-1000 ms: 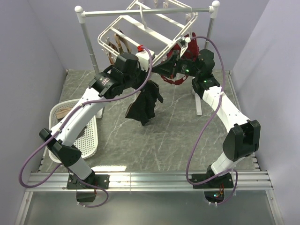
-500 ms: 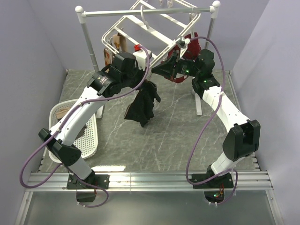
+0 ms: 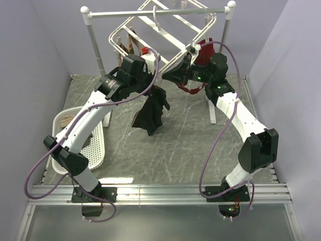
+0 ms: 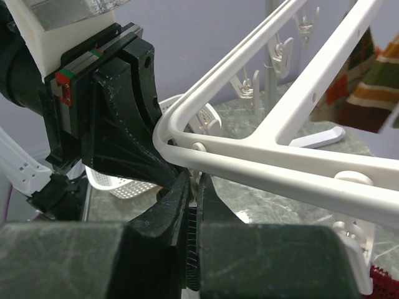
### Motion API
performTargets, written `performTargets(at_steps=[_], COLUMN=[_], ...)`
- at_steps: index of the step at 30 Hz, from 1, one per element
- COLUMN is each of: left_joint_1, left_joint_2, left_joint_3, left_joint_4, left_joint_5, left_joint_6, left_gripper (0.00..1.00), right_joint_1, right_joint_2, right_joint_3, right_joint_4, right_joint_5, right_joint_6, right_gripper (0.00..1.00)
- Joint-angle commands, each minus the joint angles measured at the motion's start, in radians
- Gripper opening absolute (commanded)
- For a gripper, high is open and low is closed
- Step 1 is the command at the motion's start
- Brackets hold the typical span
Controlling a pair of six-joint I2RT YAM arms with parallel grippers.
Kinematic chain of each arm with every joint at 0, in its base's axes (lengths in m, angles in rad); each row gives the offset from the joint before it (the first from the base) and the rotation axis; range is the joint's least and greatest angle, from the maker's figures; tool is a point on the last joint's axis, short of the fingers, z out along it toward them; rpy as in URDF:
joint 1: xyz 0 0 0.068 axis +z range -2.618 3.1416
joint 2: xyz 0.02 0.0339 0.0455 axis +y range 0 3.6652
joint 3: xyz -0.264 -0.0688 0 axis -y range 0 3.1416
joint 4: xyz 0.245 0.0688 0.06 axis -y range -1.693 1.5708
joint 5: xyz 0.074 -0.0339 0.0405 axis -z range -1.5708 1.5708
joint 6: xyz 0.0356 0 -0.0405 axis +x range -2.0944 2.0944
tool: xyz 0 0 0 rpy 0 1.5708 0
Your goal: Clip the underwear to the hanger
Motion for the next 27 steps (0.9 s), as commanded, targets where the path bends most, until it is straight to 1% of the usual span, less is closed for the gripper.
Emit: performTargets(at_steps=[1,7,11,14,15,17,18,19,20,21,23,24,27], left_joint_1=[0.007,0.007,0.007,0.006,0.006,0.006,0.006,0.006,0.006,0.006,0.007,0.007,0.007], left_joint_2=[0.008,0.025,0.022,0.01,-0.016,-0.065,-0.137,-0.172,-0.209,-0.272,-0.312,-0.324,-0.309], left_joint_3=[0.063,0.063,0.035,0.001,-0.044,-0.12,-0.226,-0.282,-0.336,-0.432,-0.491,-0.506,-0.481], left_joint_4=[0.135,0.143,0.154,0.18,0.193,0.282,0.327,0.373,0.467,0.509,0.575,0.577,0.542], left_joint_5=[0.029,0.0,-0.003,-0.087,-0.122,-0.127,-0.127,-0.133,-0.136,-0.144,-0.144,-0.138,-0.14], left_joint_6=[-0.035,-0.068,-0.124,-0.191,-0.211,-0.254,-0.277,-0.301,-0.35,-0.367,-0.421,-0.432,-0.49], left_gripper=[0.0,0.0,0.0,0.0,0.0,0.0,0.0,0.0,0.0,0.0,0.0,0.0,0.0], right_joint_1=[0.043,0.05,0.053,0.053,0.053,0.053,0.053,0.053,0.054,0.056,0.056,0.057,0.06], right_joint_2=[-0.043,-0.026,-0.025,-0.025,-0.023,-0.023,-0.022,-0.018,-0.017,-0.012,-0.006,0.003,0.018], right_joint_3=[0.007,0.027,0.032,0.03,0.03,0.017,0.014,0.009,0.009,0.01,0.013,0.018,0.04], right_joint_4=[-0.003,0.02,0.044,0.081,0.09,0.139,0.155,0.187,0.201,0.213,0.251,0.259,0.274], right_joint_5=[-0.053,-0.053,-0.033,-0.001,0.007,0.022,0.04,0.048,0.053,0.059,0.066,0.065,0.045], right_joint_6=[-0.029,-0.004,0.011,0.043,0.054,0.091,0.1,0.12,0.131,0.137,0.158,0.165,0.18], right_gripper=[0.0,0.0,0.0,0.0,0.0,0.0,0.0,0.0,0.0,0.0,0.0,0.0,0.0])
